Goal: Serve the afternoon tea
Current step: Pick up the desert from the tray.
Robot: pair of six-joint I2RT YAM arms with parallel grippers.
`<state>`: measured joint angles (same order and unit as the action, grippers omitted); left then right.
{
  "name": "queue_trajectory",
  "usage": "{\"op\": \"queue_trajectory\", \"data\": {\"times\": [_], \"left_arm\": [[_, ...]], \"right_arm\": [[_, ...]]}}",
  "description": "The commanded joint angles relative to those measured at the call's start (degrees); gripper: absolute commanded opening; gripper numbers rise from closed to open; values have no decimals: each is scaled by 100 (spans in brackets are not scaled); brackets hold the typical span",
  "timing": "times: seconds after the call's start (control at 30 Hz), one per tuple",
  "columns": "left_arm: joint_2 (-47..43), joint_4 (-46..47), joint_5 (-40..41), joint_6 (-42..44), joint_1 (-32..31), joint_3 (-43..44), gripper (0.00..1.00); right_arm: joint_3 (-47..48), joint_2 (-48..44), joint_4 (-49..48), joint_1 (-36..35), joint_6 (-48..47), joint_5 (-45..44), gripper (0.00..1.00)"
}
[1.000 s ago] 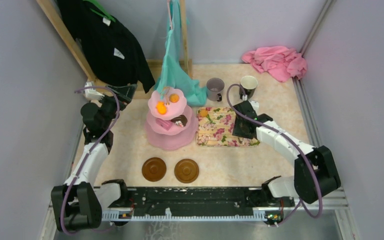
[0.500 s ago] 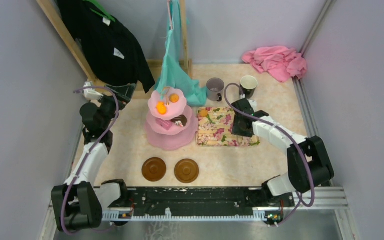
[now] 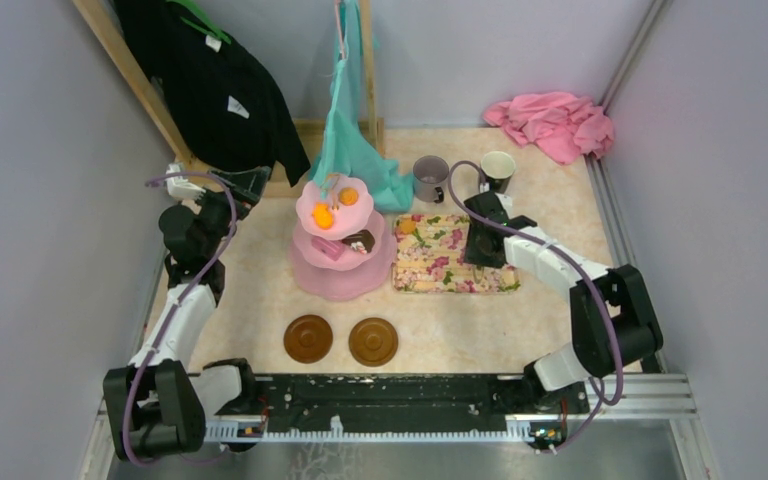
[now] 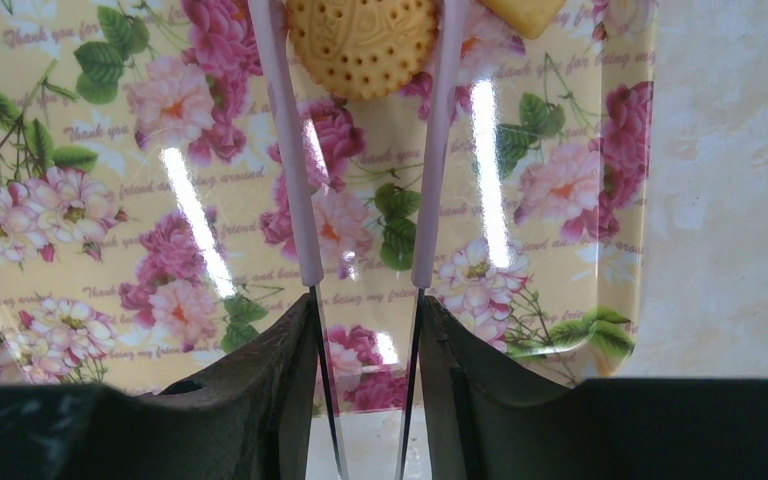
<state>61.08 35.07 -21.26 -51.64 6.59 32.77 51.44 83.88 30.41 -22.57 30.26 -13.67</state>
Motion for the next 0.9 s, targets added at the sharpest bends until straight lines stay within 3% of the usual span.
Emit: {"op": "queue_trajectory", "data": {"times": [0.0, 0.23, 0.57, 0.87], "left_arm": [[9, 237, -91, 5, 47, -52, 99], [-13, 202, -71, 40, 45, -47, 99], [-17, 193, -54, 57, 52, -43, 99], [-34, 133, -19, 114, 46, -27, 99]], "right_arm": [[205, -153, -246, 68, -95, 97, 35], [186, -492, -160, 60, -142, 257, 24], [81, -889, -65, -24, -168, 450, 21], [327, -1012, 156, -990, 45, 267, 21]]}}
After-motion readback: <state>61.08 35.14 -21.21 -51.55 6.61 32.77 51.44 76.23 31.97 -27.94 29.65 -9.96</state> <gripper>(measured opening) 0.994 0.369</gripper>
